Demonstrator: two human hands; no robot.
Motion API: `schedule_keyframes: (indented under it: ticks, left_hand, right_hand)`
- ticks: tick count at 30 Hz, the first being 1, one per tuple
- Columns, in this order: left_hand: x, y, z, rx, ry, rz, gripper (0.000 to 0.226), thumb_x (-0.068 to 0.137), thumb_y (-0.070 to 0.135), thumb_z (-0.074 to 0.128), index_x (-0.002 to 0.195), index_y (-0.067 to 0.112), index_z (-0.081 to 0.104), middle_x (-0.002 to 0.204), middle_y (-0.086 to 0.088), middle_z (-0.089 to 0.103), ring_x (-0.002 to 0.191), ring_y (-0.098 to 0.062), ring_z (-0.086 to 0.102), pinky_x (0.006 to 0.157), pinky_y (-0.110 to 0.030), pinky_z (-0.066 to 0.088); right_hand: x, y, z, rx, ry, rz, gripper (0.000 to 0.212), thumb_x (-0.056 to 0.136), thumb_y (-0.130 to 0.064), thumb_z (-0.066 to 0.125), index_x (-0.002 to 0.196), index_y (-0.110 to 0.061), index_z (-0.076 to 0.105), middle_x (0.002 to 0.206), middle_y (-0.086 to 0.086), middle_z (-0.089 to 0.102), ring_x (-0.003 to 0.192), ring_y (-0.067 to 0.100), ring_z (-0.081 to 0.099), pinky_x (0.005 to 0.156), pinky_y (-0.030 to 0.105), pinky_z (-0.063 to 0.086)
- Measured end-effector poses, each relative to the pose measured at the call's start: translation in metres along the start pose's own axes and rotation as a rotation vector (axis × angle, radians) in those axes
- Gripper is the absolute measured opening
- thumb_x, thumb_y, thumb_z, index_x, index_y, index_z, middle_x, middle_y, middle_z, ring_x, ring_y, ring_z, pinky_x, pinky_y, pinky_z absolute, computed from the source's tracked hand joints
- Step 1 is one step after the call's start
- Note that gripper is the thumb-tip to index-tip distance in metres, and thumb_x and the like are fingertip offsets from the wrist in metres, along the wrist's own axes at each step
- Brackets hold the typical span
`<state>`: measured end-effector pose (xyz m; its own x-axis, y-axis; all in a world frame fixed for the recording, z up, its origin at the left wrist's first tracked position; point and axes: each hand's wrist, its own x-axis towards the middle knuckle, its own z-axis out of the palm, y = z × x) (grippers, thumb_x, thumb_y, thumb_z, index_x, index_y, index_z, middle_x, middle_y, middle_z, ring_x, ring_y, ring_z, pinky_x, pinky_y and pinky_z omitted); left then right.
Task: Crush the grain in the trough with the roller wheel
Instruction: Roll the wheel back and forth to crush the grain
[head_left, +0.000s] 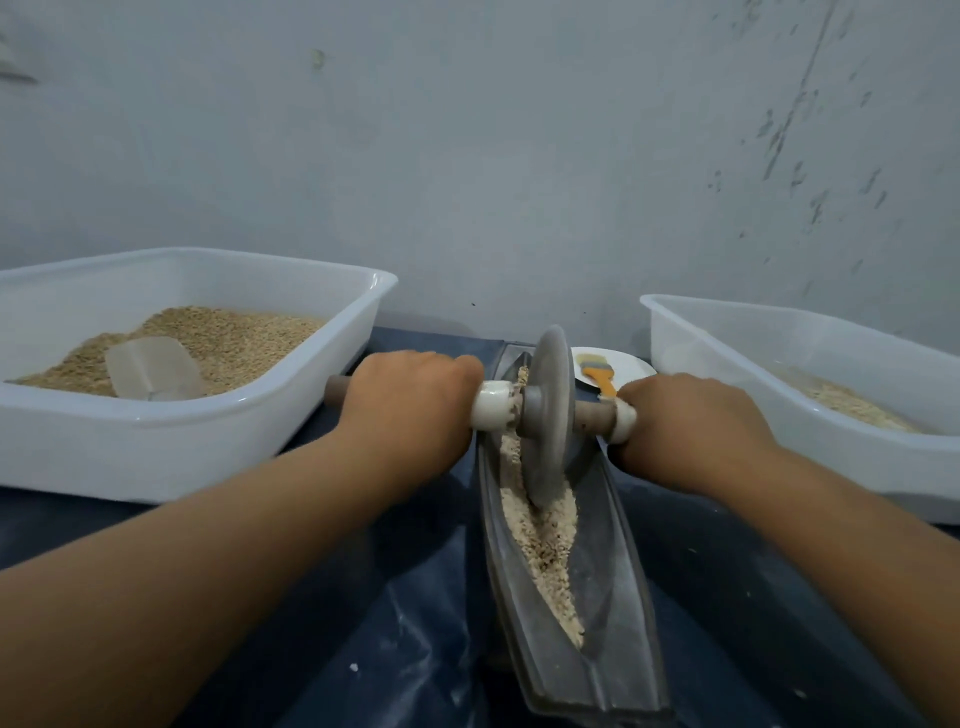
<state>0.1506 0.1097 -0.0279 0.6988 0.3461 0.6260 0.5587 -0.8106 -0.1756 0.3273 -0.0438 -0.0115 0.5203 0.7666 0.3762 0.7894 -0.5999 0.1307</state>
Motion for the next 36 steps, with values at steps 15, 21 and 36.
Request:
schedule_keyframes:
  ticks: [15,21,36]
  left_hand:
    - [0.008,0.001,0.001,-0.039,0.004,-0.011,0.026,0.082,0.027,0.061,0.08,0.027,0.034,0.067,0.008,0.043,0.062,-0.016,0.043,0.056,-0.031,0.032]
    - [-0.027,-0.001,-0.007,0.028,0.151,0.062,0.053,0.054,0.02,0.079,0.068,0.025,0.029,0.052,0.012,0.023,0.042,-0.013,0.026,0.049,-0.019,0.001]
    - [-0.009,0.004,-0.006,0.011,0.033,0.002,0.029,0.078,0.025,0.064,0.076,0.026,0.036,0.062,0.009,0.036,0.058,-0.017,0.043,0.052,-0.029,0.028]
  right_hand:
    - [0.006,-0.005,-0.003,0.012,-0.026,0.026,0.019,0.081,-0.04,0.055,0.068,-0.03,0.044,0.069,-0.012,0.05,0.067,0.017,0.051,0.052,0.025,0.031]
    - [-0.025,0.001,0.005,-0.107,0.254,-0.038,0.027,0.076,-0.054,0.043,0.06,-0.032,0.043,0.051,-0.012,0.043,0.045,0.005,0.031,0.044,0.02,0.016]
    - [-0.022,-0.007,0.0,-0.008,0.136,0.051,0.028,0.088,-0.042,0.045,0.064,-0.027,0.042,0.061,-0.01,0.048,0.05,0.008,0.036,0.046,0.024,0.022]
